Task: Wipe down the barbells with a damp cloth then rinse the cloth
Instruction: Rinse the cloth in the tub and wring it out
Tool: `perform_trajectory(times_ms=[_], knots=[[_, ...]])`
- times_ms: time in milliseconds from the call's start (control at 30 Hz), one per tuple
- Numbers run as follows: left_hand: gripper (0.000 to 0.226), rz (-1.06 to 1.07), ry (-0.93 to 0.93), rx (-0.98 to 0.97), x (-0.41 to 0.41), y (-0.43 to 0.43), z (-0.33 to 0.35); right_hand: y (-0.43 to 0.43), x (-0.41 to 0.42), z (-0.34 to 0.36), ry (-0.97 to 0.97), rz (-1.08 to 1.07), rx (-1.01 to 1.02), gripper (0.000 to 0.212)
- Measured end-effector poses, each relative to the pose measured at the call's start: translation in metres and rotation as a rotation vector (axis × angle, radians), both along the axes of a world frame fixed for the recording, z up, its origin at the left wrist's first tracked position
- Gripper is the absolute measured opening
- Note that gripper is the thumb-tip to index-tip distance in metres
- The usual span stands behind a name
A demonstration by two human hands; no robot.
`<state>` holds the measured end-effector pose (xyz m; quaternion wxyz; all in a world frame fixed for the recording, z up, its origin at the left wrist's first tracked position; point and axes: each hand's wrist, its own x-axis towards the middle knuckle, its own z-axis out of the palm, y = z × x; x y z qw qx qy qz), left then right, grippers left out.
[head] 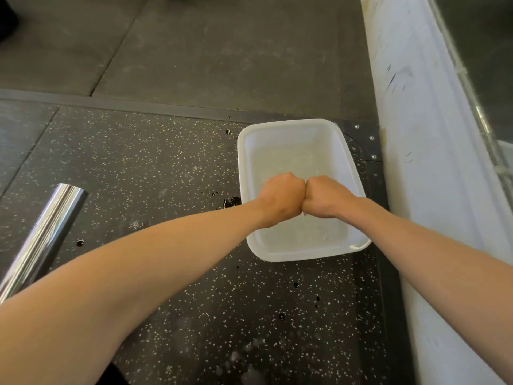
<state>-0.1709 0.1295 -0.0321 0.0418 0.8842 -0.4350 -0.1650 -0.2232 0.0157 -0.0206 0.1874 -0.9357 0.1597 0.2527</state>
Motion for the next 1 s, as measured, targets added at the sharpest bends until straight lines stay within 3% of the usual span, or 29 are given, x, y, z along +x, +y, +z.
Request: perform_trajectory(times_ms=[100,167,200,233,300,367,433,467,533,633,733,900,1000], knots=[[0.014,-0.143,-0.111,-0.003,-0.001,0.001,0.002,-0.005,-0.003,0.007,0.197,-0.084,0.287,0.023],[0.011,-0.142,-0.100,-0.004,-0.001,0.000,0.002,-0.007,-0.007,0.003,0.114,-0.065,0.242,0.023],[0.012,-0.068,-0.036,-0.006,0.001,-0.001,0.001,-0.007,-0.010,0.000,0.005,-0.002,0.089,0.018],[0.016,0.041,0.104,-0.017,0.003,-0.002,-0.001,-0.004,-0.014,-0.001,-0.133,0.077,-0.096,0.008],[0.019,0.300,0.581,-0.094,0.011,-0.001,-0.003,-0.003,-0.022,-0.007,-0.416,0.213,-0.301,0.033],[0.026,0.415,0.985,-0.136,0.016,0.003,0.000,-0.008,-0.025,-0.011,-0.588,0.333,-0.351,0.054],[0.035,0.318,1.190,-0.065,0.015,0.005,0.009,-0.012,-0.028,-0.013,-0.681,0.451,-0.463,0.041],[0.036,0.254,1.191,-0.021,0.012,0.005,0.013,-0.013,-0.029,-0.014,-0.694,0.474,-0.497,0.028],[0.031,0.183,0.984,0.046,0.006,0.000,0.015,-0.008,-0.028,-0.008,-0.603,0.412,-0.476,0.029],[0.025,0.109,0.428,0.032,-0.004,-0.002,0.012,0.004,-0.027,0.001,-0.307,0.293,-0.465,0.035],[0.022,0.031,0.039,0.029,-0.011,0.004,0.012,0.007,-0.021,0.004,-0.152,0.096,-0.226,0.025],[0.010,-0.172,-0.152,0.059,-0.010,0.010,0.027,0.006,-0.016,0.009,0.032,-0.146,0.306,0.023],[0.013,-0.311,-0.255,0.046,-0.009,0.014,0.025,0.008,-0.024,0.015,0.261,-0.256,0.656,0.043]])
